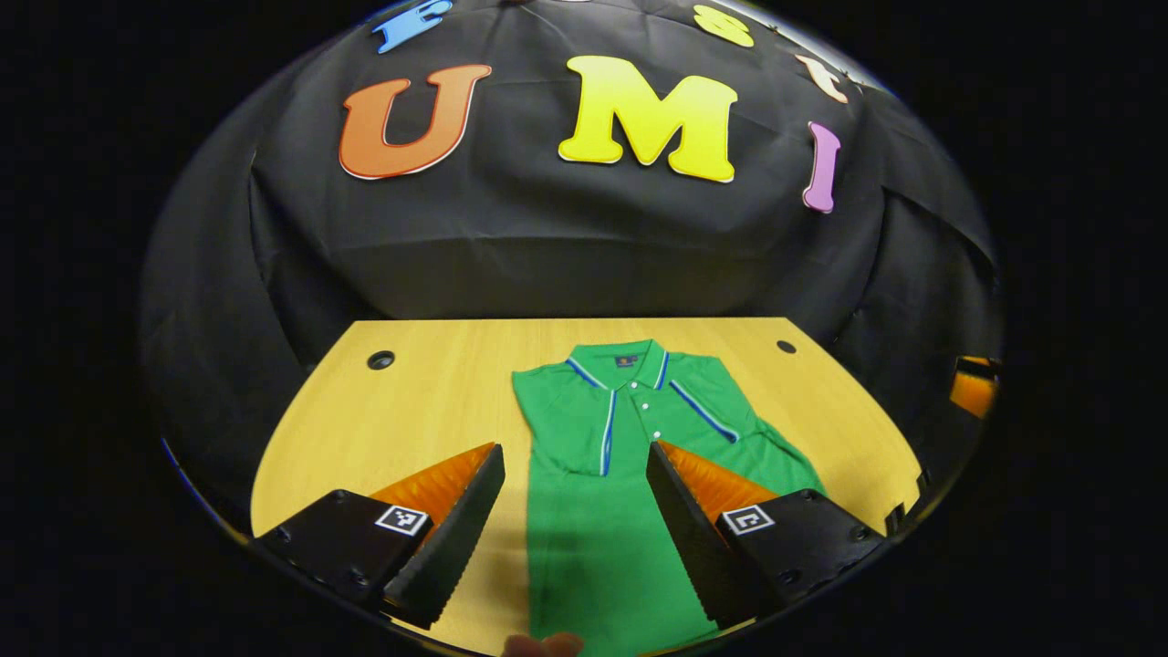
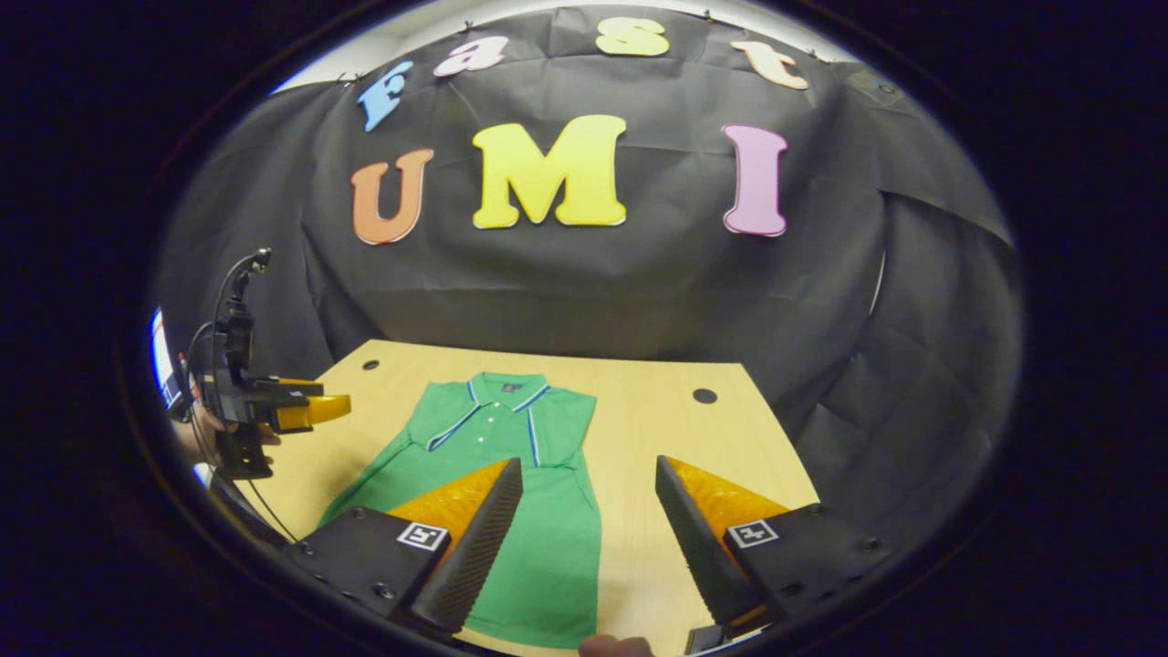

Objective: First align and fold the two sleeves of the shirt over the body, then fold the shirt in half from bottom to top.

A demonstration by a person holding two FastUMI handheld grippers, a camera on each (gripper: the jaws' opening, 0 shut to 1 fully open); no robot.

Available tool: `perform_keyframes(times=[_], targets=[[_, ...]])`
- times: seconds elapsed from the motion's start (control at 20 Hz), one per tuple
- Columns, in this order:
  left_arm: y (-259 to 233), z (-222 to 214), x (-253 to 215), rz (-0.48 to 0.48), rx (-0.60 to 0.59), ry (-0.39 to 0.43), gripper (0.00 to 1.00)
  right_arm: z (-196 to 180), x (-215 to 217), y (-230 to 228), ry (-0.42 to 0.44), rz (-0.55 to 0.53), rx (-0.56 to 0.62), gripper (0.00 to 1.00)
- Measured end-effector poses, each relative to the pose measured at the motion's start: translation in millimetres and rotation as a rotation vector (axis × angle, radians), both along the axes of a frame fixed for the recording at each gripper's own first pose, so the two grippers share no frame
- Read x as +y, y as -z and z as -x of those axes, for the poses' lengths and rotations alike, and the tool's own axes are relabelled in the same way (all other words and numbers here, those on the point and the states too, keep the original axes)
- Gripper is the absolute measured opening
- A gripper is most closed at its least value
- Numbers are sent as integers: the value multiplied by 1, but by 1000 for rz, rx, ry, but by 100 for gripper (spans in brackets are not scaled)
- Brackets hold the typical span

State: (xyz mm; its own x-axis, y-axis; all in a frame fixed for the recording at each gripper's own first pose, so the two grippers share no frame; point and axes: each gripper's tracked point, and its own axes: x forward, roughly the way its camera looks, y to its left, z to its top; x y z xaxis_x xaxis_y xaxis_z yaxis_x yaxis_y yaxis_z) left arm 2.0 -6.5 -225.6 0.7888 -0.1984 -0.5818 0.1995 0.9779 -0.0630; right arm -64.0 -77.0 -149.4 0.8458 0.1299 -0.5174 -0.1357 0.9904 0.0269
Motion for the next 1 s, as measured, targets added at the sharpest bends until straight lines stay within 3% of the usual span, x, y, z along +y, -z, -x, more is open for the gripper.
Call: perform_keyframes(times=[0.1, 0.35, 0.55, 0.8, 1.0], targets=[[6, 34, 8, 13, 42, 7, 100, 9, 4, 17, -54, 9, 39, 92], [42, 126, 15, -30, 176, 122, 100, 55, 8, 80, -207, 45, 225, 95], [74, 192, 22, -42, 317, 181, 100, 105, -9, 127, -261, 96, 367, 95], [112, 233, 26, -33, 474, 185, 100, 148, -20, 177, -301, 148, 505, 95], [130, 246, 27, -53, 507, 167, 100, 164, -18, 203, -334, 178, 567, 93]])
